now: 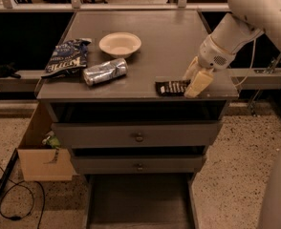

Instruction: Place rxbar chocolate into bottom drawer

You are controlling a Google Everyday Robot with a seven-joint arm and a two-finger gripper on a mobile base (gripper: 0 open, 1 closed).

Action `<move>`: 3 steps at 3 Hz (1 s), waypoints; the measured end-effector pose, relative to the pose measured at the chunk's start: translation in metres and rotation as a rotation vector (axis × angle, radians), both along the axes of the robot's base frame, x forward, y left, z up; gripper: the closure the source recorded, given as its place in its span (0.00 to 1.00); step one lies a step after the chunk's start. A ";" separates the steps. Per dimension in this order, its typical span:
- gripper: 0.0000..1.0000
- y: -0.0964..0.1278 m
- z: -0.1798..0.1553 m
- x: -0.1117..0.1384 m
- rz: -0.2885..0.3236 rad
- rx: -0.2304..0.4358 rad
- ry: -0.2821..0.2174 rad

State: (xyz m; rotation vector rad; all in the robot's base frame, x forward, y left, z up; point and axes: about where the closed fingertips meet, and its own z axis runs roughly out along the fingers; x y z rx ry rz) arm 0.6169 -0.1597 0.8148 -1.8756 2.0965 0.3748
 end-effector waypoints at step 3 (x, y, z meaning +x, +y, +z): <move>1.00 -0.046 0.063 -0.036 -0.034 -0.020 -0.046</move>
Offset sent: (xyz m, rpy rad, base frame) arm -0.0925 -0.0822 0.0956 -0.0737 -0.0928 0.0009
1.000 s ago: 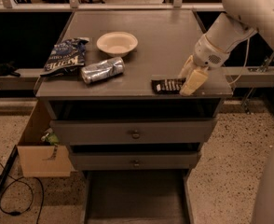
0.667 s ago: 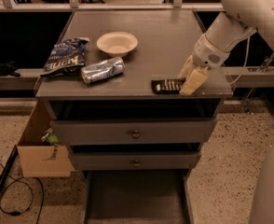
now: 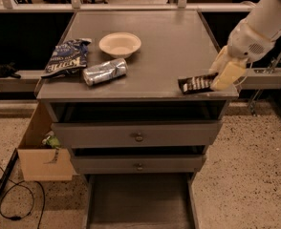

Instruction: Place rxbar chocolate into bottom drawer

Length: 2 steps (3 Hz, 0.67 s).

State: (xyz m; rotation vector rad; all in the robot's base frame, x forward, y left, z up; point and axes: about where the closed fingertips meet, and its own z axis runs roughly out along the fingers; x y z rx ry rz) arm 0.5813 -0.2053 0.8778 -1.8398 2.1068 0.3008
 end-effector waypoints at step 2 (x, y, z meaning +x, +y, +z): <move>1.00 -0.037 0.044 -0.024 -0.032 -0.011 -0.047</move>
Offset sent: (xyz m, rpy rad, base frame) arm -0.0218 -0.0323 0.0383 -0.0099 -0.0402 -0.0279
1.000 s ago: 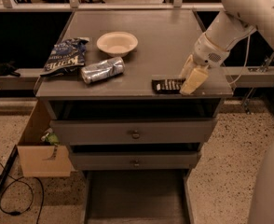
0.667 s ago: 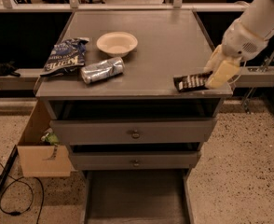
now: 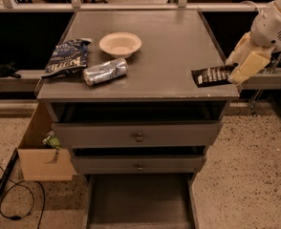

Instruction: Place rxbar chocolate into bottom drawer

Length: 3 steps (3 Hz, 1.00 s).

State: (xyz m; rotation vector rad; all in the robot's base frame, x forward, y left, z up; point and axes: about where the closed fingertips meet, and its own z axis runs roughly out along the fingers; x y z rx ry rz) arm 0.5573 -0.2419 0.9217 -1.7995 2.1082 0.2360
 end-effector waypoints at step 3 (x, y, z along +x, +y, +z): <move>1.00 0.015 -0.020 -0.045 0.019 0.053 0.005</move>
Offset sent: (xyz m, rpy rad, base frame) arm -0.0469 0.0147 -0.0228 0.1451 -0.0196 0.0098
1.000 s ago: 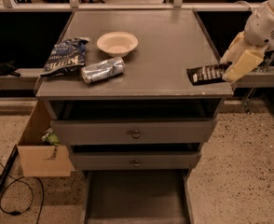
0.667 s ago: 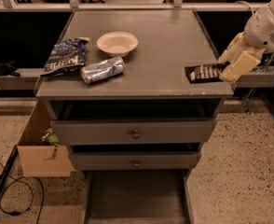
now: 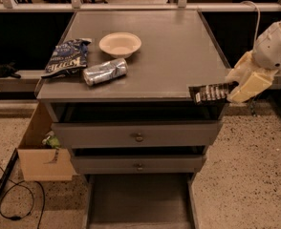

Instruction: Place rxbar chocolate into bottom drawer

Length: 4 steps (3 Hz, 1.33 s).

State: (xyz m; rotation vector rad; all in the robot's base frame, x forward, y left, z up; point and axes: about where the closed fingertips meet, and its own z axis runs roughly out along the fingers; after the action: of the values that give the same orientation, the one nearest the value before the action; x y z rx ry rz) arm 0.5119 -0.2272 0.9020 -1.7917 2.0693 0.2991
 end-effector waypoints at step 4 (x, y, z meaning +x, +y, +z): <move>1.00 0.030 -0.064 -0.139 -0.055 0.290 0.064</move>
Offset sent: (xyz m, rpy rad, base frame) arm -0.0569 -0.0056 -0.0367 0.2281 0.0321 -0.0785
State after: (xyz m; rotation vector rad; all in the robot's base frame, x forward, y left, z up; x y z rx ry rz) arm 0.3732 -0.1973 0.8376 -1.5684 1.9948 0.6133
